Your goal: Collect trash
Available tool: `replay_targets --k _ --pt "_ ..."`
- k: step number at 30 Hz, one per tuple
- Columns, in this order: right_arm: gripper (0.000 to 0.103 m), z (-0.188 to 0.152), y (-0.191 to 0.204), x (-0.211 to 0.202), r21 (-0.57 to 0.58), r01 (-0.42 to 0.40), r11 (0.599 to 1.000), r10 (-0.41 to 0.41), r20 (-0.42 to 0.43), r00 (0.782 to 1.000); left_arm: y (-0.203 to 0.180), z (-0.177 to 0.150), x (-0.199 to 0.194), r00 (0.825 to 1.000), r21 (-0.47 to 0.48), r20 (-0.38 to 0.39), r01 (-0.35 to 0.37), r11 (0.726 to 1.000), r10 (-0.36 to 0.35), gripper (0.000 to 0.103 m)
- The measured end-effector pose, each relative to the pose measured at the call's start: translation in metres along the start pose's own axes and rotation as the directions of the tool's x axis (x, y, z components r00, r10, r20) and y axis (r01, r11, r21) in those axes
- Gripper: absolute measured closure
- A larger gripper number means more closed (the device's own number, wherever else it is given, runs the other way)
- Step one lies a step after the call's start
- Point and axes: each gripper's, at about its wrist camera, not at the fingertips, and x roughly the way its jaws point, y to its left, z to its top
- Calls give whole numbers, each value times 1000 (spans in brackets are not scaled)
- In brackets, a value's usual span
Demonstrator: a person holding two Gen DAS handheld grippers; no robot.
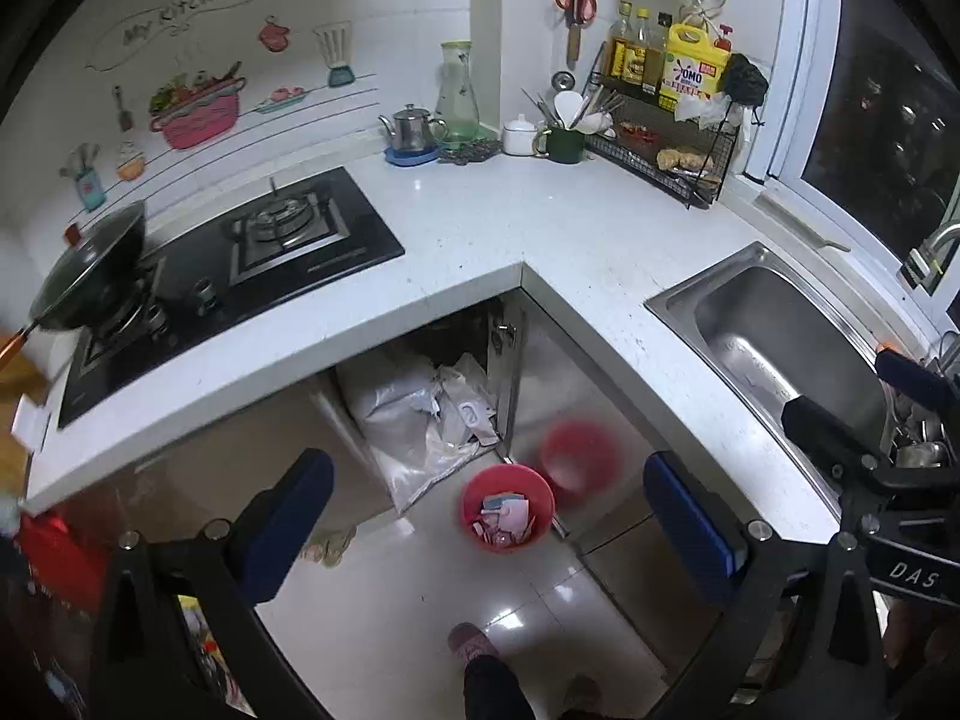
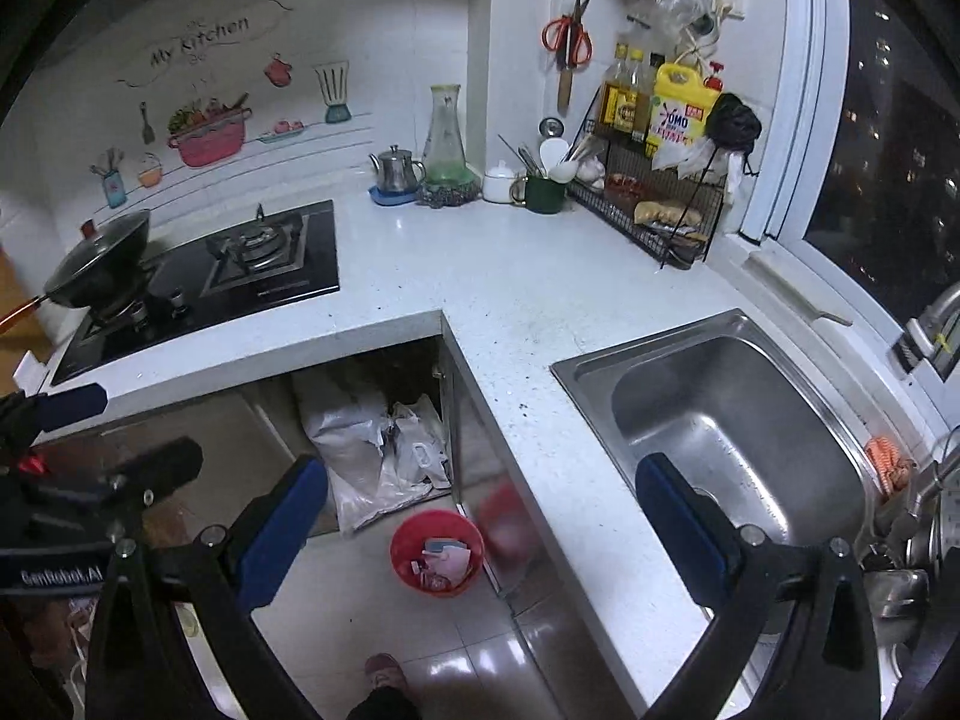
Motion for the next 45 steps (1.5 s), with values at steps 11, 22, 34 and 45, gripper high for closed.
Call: replay_targets --k 11,22,34,45 --pt "1 -39 -9 -51 -69 -107 992 107 1 994 -25 -54 -68 998 -85 34 -56 995 59 1" --pt "1 -43 -7 -73 -72 -118 990 121 29 992 -35 -63 -95 995 -76 66 -71 995 76 1" --pt "1 -49 -4 -84 -59 -104 993 106 44 993 -35 -66 -105 994 -92 85 -60 994 68 1" --pt "1 -52 -1 -86 -64 -97 993 100 44 994 -33 -71 -106 994 -89 82 -59 994 66 1"
